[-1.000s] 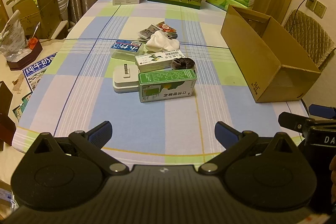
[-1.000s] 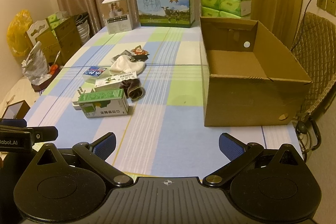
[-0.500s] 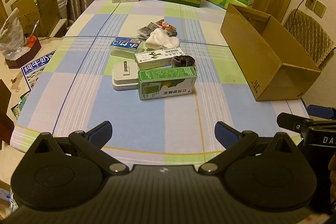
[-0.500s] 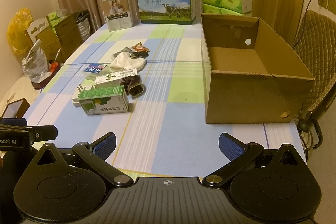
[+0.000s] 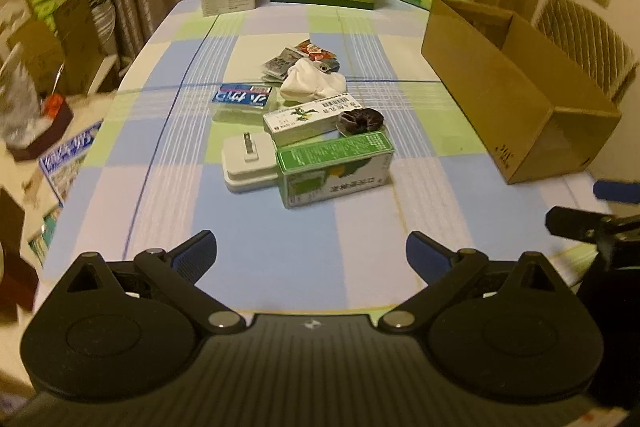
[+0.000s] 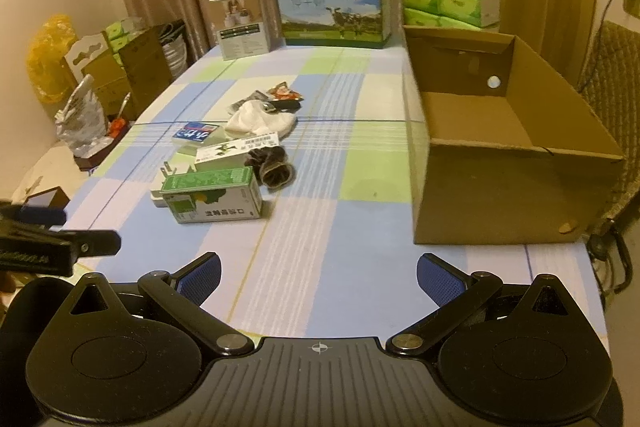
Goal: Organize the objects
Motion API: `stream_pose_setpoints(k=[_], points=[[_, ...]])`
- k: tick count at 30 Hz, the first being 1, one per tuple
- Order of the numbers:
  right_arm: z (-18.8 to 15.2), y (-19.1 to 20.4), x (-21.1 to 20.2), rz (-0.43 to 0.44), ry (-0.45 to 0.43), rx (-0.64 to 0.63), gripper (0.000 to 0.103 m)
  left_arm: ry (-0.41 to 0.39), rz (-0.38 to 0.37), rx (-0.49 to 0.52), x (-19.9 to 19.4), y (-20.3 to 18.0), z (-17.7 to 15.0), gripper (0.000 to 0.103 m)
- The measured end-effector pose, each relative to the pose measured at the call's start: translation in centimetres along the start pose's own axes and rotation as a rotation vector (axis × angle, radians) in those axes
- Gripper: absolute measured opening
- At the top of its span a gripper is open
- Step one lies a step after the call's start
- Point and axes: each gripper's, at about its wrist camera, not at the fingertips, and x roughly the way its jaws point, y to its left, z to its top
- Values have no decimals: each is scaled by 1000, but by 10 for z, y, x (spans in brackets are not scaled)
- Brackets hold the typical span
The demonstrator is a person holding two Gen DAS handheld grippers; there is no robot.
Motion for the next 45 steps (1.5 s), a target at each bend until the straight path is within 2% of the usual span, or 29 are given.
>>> stream_pose_setpoints(k=[3, 8, 10, 12, 16, 19, 22, 23, 24, 25, 27, 30, 38, 43, 45], points=[[2, 1, 7, 13, 4, -16, 101, 15, -24, 47, 11, 8, 10, 93], [8, 4, 25, 46, 13, -48, 101, 11, -58, 185, 32, 14, 26, 89], [12, 4, 35, 56, 23, -56, 101, 12, -75, 246, 44, 14, 32, 83], [15, 4, 44, 62, 28, -69, 96, 20, -92, 314, 57, 11, 40, 74], [22, 1, 67, 76, 51, -67, 92, 43, -153, 420, 84, 2, 54, 71], [25, 0, 82, 91, 66, -85, 90, 47, -165, 498, 106, -4, 60, 69], [27, -1, 94, 99, 80, -110, 90, 82, -180, 541, 129, -7, 63, 62], [27, 0, 98, 102, 83, -116, 90, 104, -191, 551, 136, -8, 63, 57], [28, 0, 102, 106, 87, -122, 90, 121, -196, 558, 141, -8, 64, 50], [29, 0, 106, 110, 90, -126, 90, 127, -194, 560, 143, -8, 63, 49], [29, 0, 112, 110, 93, -135, 90, 145, -202, 535, 142, -8, 63, 37], [31, -1, 122, 104, 98, -131, 90, 186, -224, 395, 136, -5, 64, 26], [34, -1, 139, 109, 110, -131, 90, 169, -213, 319, 146, -14, 60, 25], [40, -3, 149, 114, 118, -124, 89, 152, -216, 317, 136, -16, 59, 25], [44, -2, 152, 122, 117, -132, 86, 141, -209, 317, 130, -14, 58, 25]])
